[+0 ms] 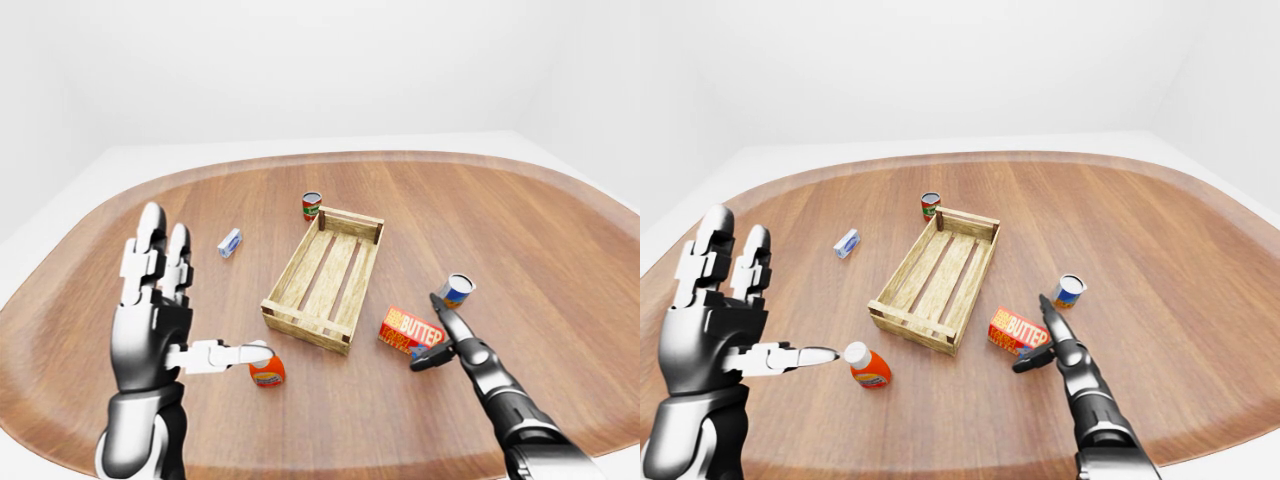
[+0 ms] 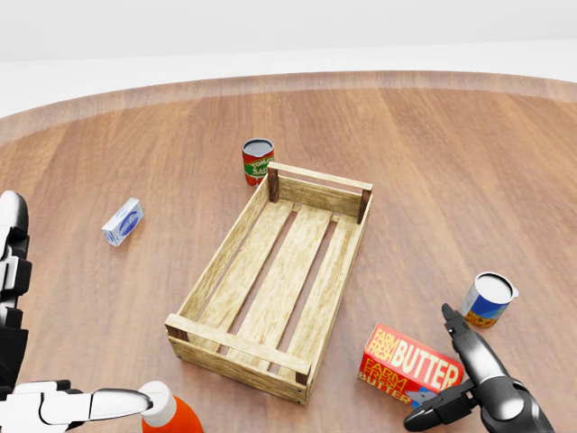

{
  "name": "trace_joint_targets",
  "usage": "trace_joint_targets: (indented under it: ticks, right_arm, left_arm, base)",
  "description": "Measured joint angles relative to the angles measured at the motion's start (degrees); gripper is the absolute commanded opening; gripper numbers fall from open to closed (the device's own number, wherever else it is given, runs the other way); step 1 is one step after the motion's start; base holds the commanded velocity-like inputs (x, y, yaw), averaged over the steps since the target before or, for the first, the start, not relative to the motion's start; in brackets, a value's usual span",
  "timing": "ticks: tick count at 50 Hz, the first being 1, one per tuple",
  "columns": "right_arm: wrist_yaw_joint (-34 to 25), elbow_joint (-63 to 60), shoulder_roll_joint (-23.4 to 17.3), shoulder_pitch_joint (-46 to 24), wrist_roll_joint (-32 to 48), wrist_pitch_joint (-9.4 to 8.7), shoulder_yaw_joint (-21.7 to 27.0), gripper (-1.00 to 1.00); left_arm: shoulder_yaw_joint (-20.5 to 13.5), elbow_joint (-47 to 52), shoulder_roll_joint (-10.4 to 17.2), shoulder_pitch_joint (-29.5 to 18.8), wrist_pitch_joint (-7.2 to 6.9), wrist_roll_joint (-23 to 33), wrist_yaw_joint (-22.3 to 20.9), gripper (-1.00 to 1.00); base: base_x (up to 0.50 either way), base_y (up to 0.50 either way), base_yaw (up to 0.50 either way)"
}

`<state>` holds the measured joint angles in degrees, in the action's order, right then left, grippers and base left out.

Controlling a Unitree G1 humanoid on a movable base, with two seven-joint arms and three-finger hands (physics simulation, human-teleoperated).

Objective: Pick up the butter and put it in the tray.

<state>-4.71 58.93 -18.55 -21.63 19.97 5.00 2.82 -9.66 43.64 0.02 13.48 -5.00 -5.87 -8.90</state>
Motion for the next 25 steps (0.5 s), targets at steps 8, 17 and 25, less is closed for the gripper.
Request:
trace_joint_targets:
  ticks: [8,17,25]
  right_arm:
    - [-0.28,0.69,0.14,-0.22,-0.17,0.00,-0.09,1.00]
    - [-1.78,0.39,-0.09,0.73,0.11,0.00,-0.34,-1.00]
    - [-3.21,-0.18,-0.47,1.93,-0.27,0.00,-0.19,-1.00]
  left_arm:
    - [-0.18,0.12,0.02,-0.07,0.00,-0.13,-0.05,1.00]
    - [-0.37,0.21,0.03,-0.14,0.00,-0.26,-0.07,1.00]
    - [-0.54,0.22,0.02,-0.21,0.00,-0.35,-0.05,1.00]
  base:
    - [0.00,0.00,0.00]
    - [0.00,0.00,0.00]
    - [0.00,0.00,0.00]
